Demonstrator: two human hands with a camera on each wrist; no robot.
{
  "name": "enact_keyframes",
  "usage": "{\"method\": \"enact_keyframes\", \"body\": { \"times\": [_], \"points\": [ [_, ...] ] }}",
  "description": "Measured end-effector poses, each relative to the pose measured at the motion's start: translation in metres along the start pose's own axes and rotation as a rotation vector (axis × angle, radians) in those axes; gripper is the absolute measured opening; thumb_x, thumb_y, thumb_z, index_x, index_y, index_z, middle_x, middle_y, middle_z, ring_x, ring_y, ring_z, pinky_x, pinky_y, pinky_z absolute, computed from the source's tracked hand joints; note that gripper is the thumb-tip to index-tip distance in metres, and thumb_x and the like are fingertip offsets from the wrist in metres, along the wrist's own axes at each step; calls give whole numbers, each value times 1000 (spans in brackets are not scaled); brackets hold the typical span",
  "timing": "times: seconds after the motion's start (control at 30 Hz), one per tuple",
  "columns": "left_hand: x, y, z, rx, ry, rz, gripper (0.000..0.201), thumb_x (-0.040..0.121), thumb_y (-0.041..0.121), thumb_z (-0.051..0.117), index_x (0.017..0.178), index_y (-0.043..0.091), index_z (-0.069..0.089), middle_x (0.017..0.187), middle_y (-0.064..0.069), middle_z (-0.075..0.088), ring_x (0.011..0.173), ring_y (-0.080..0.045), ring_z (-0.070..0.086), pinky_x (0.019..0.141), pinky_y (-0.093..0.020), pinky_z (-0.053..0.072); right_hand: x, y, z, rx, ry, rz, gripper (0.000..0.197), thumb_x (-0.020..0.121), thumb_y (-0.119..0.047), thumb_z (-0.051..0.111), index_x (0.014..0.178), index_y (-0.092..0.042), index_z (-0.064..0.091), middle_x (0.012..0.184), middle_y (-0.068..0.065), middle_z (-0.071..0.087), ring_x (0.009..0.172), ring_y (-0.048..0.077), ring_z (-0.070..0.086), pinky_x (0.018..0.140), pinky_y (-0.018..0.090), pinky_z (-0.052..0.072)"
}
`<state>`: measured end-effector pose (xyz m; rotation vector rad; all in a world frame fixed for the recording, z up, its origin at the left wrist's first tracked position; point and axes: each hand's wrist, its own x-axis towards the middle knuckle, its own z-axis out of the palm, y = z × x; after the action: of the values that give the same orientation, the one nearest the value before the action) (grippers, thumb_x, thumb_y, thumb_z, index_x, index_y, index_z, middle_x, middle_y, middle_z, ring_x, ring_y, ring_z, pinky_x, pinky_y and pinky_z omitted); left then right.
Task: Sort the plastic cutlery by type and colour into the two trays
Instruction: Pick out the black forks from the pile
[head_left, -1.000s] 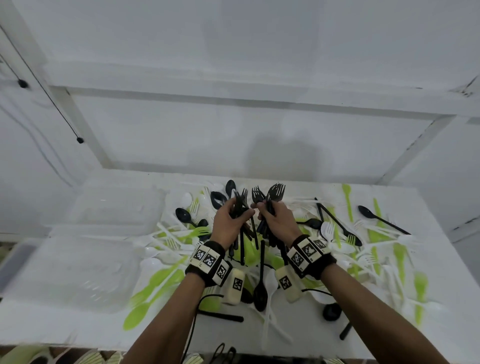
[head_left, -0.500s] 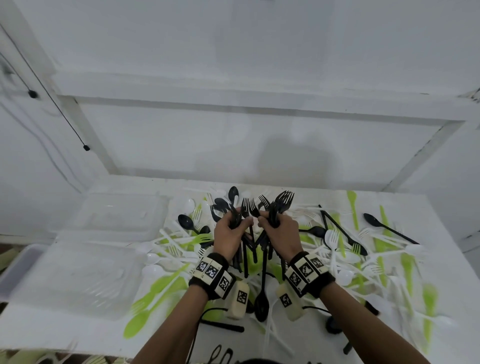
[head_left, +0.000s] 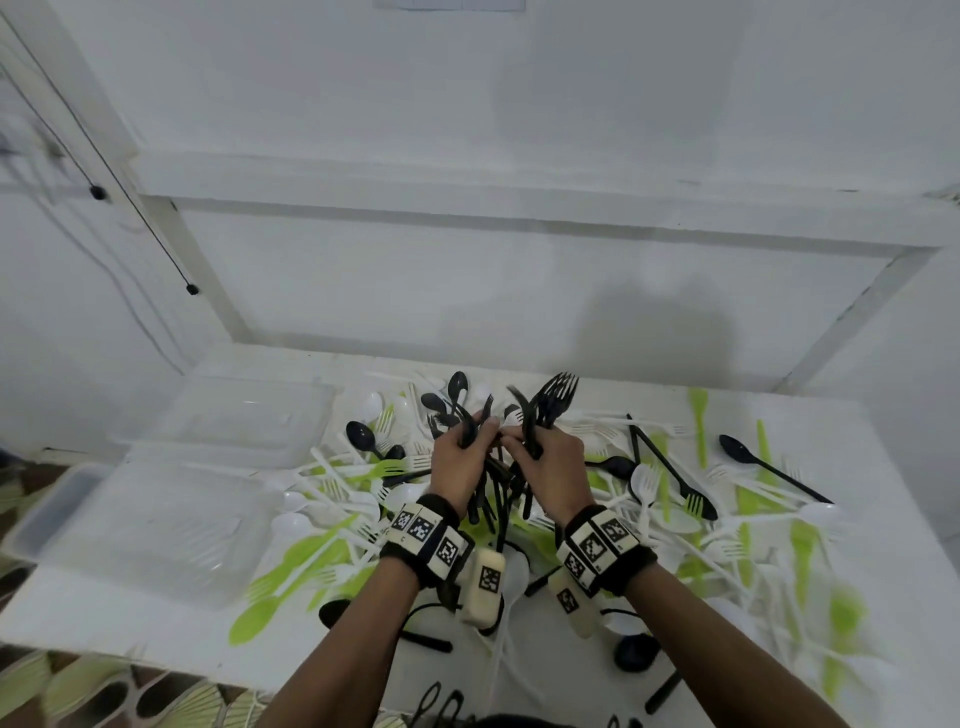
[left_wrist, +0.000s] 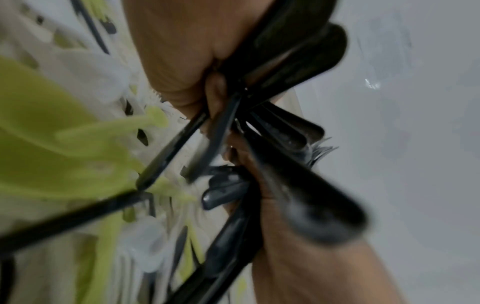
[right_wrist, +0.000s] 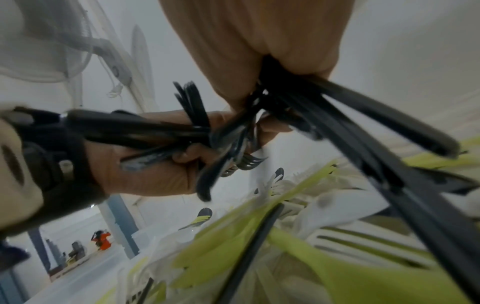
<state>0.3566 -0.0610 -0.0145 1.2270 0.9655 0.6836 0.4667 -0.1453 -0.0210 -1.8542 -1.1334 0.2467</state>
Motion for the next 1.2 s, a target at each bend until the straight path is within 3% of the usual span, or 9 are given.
{"method": "enact_keyframes", "body": {
  "times": [0.1, 0.17, 0.33, 0.5, 0.67, 0.8, 0.9, 1.0, 1.2],
  "points": [
    [-2, 1, 2, -43, 34, -41, 17, 91, 30, 75, 99, 15, 77, 89, -11, 77, 82, -29, 70, 92, -58, 57, 1, 3, -4, 37, -101, -23, 15, 98, -19, 66, 102, -13, 79, 87, 2, 78, 81, 10, 71, 75, 18, 53],
    [-1, 2, 4, -24, 67, -40, 15, 93, 27, 71, 99, 14, 75, 88, -14, 77, 75, -28, 69, 86, -56, 59, 1, 2, -9, 100, -142, -17, 17, 100, -16, 62, 110, -17, 76, 87, -3, 77, 83, 3, 70, 73, 10, 48],
    [-3, 10, 5, -14, 61, -83, 18, 104, 17, 55, 108, 2, 66, 82, -15, 74, 46, -19, 61, 48, -27, 53, 3, 1, -18, 209, -238, -15, 25, 107, -22, 49, 131, -24, 53, 78, -7, 72, 80, 1, 70, 78, 25, 56],
    [-5, 8, 6, 38, 38, -63, 18, 101, 24, 62, 103, 8, 69, 79, -18, 74, 49, -24, 62, 46, -26, 50, 5, 12, -17, 224, -219, 76, 19, 106, -28, 51, 123, -21, 51, 80, -7, 67, 72, 10, 68, 76, 41, 57],
    [-4, 4, 8, 72, 37, -1, 18, 93, 41, 69, 94, 25, 78, 85, -7, 78, 70, -31, 72, 70, -42, 60, 4, 9, -18, 289, -265, 116, 15, 106, -24, 50, 121, -22, 50, 94, -8, 69, 85, 2, 69, 84, 28, 54],
    [-8, 13, 11, 68, -13, 13, 13, 101, 25, 63, 94, 23, 73, 76, 3, 75, 44, -22, 62, 42, -25, 48, 3, 7, -18, 356, -306, 156, 18, 107, -27, 49, 125, -23, 49, 86, -4, 69, 79, 12, 70, 85, 41, 57],
    [-11, 16, 9, 52, -70, 55, 8, 99, 17, 66, 99, 17, 74, 85, -4, 78, 41, -24, 58, 40, -26, 48, 0, 6, -22, 485, -388, 185, 18, 108, -28, 46, 126, -23, 45, 79, 3, 69, 71, 27, 70, 77, 54, 60],
    [-9, 13, 6, 15, 4, 26, 13, 97, 16, 67, 101, 4, 69, 92, -19, 76, 44, -30, 61, 48, -33, 54, -3, 3, -27, 484, -442, 175, 19, 109, -24, 44, 128, -23, 43, 83, 6, 71, 68, 34, 74, 68, 46, 61],
    [0, 17, -2, 45, 137, 79, 19, 95, 28, 63, 98, 10, 65, 83, -4, 78, 66, -37, 67, 73, -53, 59, -3, 7, -23, 178, -297, 117, 20, 106, -10, 44, 124, -19, 45, 86, 0, 76, 65, 18, 73, 66, 35, 59]
  ]
}}
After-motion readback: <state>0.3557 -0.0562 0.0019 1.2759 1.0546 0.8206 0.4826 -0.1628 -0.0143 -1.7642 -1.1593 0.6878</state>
